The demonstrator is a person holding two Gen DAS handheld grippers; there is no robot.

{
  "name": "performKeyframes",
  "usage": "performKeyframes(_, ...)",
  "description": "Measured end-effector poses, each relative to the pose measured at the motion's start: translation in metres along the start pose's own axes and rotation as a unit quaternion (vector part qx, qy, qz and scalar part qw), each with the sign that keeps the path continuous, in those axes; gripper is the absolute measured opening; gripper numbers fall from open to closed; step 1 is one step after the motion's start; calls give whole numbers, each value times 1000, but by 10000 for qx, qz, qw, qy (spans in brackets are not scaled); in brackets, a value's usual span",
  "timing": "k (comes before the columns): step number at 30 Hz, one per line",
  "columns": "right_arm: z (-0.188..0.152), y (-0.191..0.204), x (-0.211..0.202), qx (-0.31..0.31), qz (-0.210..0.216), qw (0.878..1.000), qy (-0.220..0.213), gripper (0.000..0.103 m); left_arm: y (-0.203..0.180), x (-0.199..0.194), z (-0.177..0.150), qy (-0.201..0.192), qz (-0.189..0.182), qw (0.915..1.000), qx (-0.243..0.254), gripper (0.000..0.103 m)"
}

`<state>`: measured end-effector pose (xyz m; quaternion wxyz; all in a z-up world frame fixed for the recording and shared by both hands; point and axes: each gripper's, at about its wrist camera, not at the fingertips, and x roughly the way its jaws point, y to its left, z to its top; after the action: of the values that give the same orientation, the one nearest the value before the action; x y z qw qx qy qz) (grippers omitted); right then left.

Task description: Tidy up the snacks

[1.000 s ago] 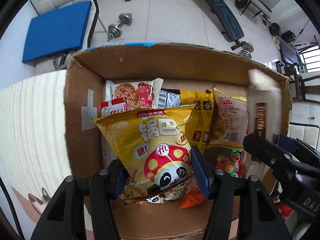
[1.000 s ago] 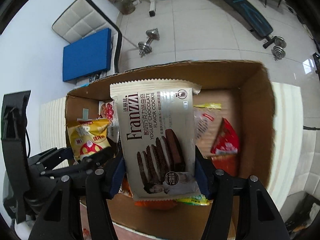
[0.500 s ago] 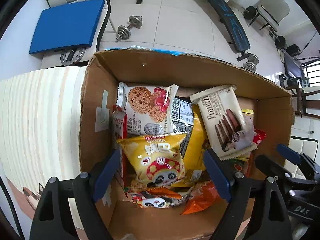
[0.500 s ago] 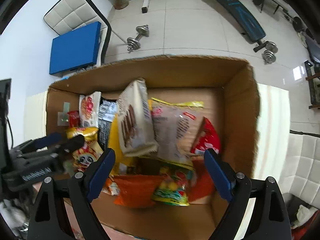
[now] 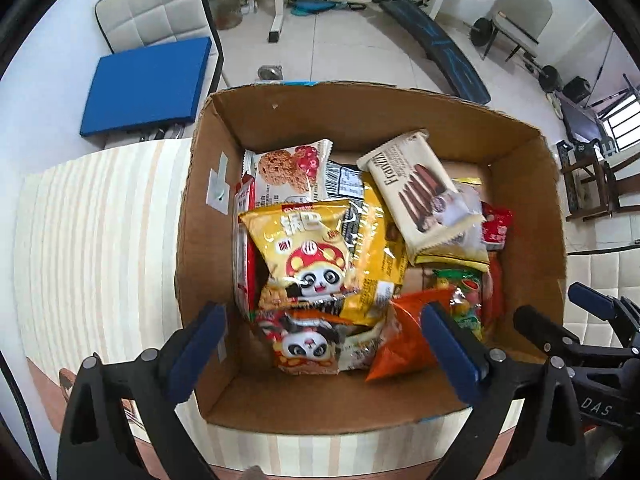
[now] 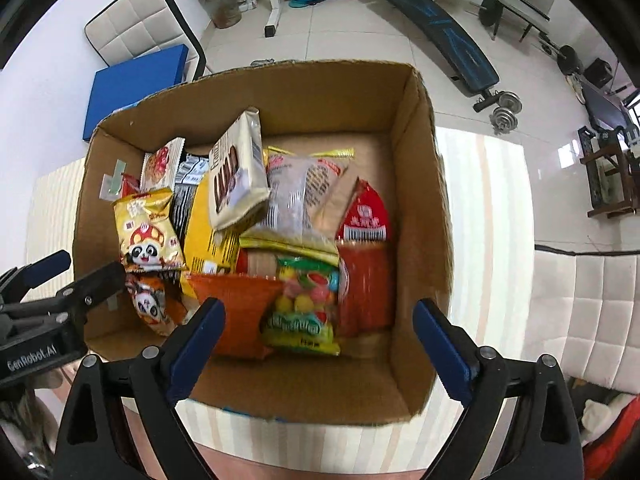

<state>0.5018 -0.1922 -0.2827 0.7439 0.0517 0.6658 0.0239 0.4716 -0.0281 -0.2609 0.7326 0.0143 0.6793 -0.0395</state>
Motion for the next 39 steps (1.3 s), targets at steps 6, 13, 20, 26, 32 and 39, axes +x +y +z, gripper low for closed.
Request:
performKeyframes(6, -19, -3, -15, 67, -76, 9998, -156, 98, -3, -22, -18, -266, 26, 9996, -54, 100)
performKeyframes(13, -47, -5, -58, 100, -83, 9981, -598, 98, -4, -67, -46, -839, 89, 9963, -172, 100)
performKeyframes(20, -94, -5, -110, 78, -70, 9939, -1096, 98, -16, -119, -92, -1408, 62, 9900, -6, 100)
performKeyframes(26, -144, -6, -151, 82, -49, 9896, -1438, 98, -22, -152, -135, -1664, 24, 9860, 78, 100)
performKeyframes(32, -190, -6, -185, 119, -31, 9851, -1716, 98, -24, -180, -173, -1889, 42, 9819, 105, 100)
performKeyframes(39, -239, -1, -222, 182, 19, 9799, -1986, 98, -26, -207, -209, -2072, 116, 9780, 236, 100)
